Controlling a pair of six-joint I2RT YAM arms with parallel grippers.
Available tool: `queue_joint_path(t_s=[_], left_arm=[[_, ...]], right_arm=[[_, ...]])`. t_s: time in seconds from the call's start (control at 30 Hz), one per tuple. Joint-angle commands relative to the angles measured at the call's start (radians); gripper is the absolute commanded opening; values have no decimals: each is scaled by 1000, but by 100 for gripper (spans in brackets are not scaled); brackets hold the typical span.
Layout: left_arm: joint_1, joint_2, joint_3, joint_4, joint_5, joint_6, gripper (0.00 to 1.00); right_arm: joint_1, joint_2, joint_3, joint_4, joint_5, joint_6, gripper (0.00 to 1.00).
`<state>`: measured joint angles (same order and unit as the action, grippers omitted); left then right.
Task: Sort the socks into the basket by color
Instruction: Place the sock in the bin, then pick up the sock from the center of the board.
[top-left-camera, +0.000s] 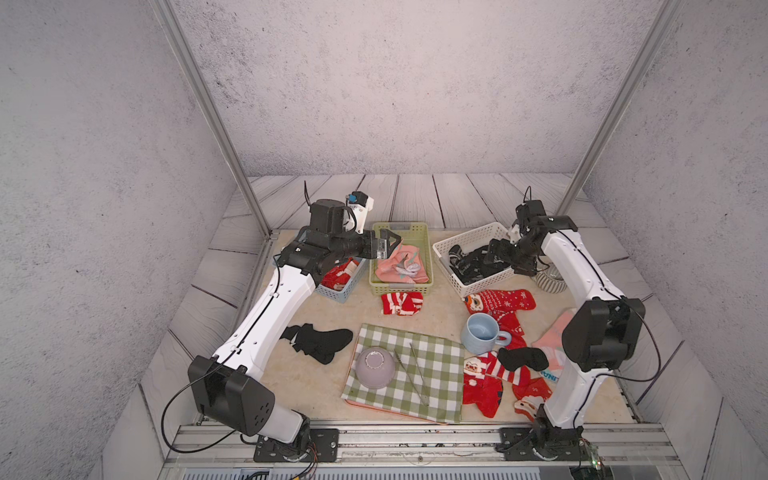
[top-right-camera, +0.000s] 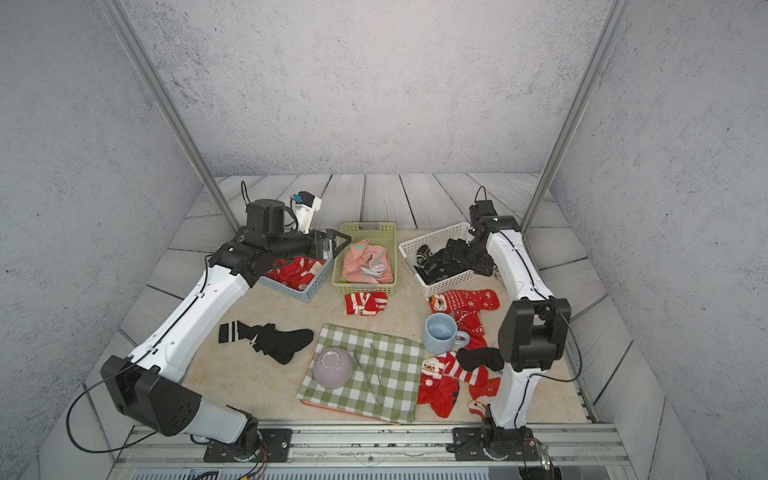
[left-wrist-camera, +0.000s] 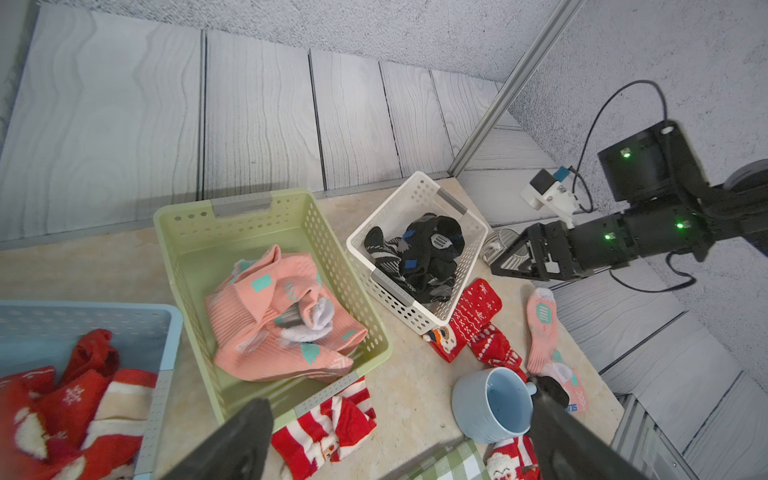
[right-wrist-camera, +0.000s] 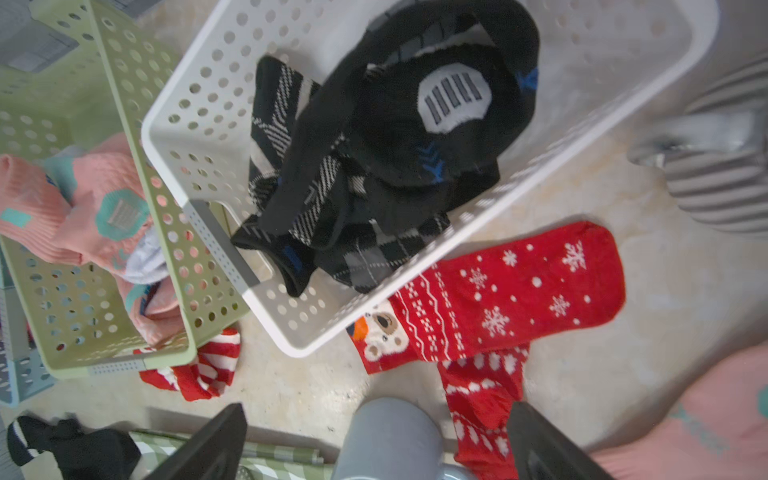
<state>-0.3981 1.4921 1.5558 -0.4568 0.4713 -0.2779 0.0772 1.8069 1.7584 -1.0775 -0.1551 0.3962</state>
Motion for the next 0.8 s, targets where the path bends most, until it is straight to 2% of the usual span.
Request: queue_joint_path(t_s=[0.0, 0.17, 0.4, 0.53, 0.77], left_arm=[[-28, 18, 38, -17, -13, 40, 100], [-63, 49, 53, -15, -12, 48, 100], [-88, 75, 50, 1, 9, 39, 100], [-91, 77, 50, 0, 16, 40, 100], [-91, 73, 55, -12, 14, 46, 100]], right_arm=[[-18, -89, -121, 13, 42, 2, 99], [-52, -176, -292, 61, 53, 33, 100], [-93, -150, -438, 171, 33, 48, 86], [-122, -111, -496, 306, -7, 73, 83], [-134, 20, -443, 349, 163, 129, 93]])
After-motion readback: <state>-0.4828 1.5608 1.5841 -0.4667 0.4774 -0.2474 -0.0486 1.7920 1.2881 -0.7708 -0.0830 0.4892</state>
